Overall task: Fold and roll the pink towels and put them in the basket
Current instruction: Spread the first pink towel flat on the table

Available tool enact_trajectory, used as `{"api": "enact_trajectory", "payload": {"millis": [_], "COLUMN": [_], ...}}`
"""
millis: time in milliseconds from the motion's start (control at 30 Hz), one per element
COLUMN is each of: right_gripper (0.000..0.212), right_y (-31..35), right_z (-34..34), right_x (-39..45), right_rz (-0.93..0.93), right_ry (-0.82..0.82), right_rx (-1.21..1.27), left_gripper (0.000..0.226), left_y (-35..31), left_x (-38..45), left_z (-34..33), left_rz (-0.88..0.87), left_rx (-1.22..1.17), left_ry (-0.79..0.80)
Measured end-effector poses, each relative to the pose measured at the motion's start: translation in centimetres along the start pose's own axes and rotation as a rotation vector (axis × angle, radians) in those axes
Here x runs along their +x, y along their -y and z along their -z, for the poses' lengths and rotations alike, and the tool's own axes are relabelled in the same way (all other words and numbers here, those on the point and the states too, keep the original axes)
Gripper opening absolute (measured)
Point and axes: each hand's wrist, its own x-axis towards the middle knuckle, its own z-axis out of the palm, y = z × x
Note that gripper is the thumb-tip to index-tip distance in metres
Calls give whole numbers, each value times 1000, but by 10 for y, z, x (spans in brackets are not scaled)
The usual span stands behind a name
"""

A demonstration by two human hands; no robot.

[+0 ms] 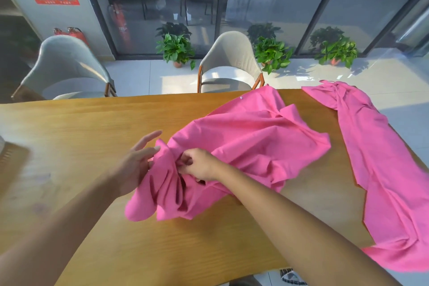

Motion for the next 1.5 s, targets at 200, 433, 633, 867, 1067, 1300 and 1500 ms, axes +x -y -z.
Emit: {"api": "enact_trajectory", "payload": {"millis": [200,433,633,867,1067,1300,1500], "right_gripper": [24,25,74,33,26,28,10], "right_y": [-61,-163,-178,-188,-207,-220,-227], "right_z": [1,-13,-32,-39,-37,-20,19], "right_x": [-12,-46,-33,-12,-41,-111,-184], "right_rz": [-142,-574,-306,-232,-154,-231,-322], "right_ry": [-427,-291,-254,-267,-169,-28,90], "right_rx": [-66,-277,-520,-686,-827,-927,-964], "left_gripper": [52,68,77,59,46,24,16], "left_y": [23,52,89,116,129,138,143], "left_x": [7,33,40,42,29,-16,-56], "left_z": [27,40,41,34,49,51,39], "left_rz": [-55,67,-16,-80,-58,-30,0], "left_rx": [-115,737,1052,1067,1170,1342,1387], "left_ry": [-270,-681,-462,-375,-426,-450,-530]}}
